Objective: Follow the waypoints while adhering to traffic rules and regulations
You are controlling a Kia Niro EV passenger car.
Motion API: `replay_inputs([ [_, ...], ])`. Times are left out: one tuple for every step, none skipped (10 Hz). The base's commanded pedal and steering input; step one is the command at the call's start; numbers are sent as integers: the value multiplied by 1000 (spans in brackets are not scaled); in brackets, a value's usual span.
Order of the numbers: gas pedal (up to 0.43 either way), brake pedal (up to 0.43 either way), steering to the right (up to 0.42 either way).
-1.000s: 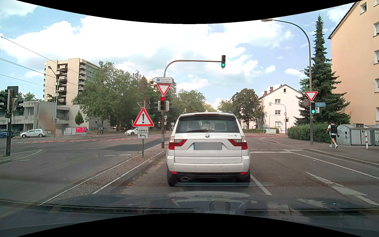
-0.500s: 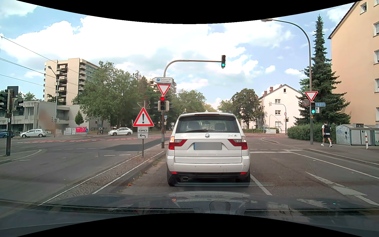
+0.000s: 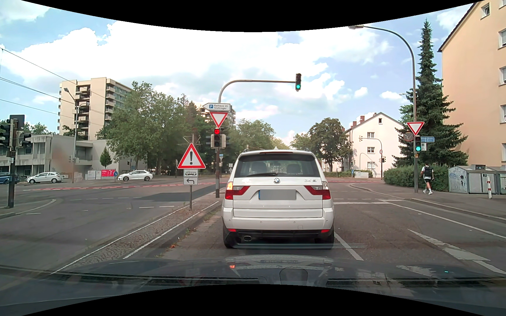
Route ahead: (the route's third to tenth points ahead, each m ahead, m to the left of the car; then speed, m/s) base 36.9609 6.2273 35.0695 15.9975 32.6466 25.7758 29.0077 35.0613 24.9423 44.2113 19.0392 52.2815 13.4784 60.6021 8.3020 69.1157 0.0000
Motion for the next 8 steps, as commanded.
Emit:
replay_inputs([
  [0, 287, -4],
  [0, 287, -4],
  [0, 287, -4],
  [0, 287, -4],
  [0, 287, -4],
  [0, 299, -4],
  [0, 305, -4],
  [0, 305, -4],
])
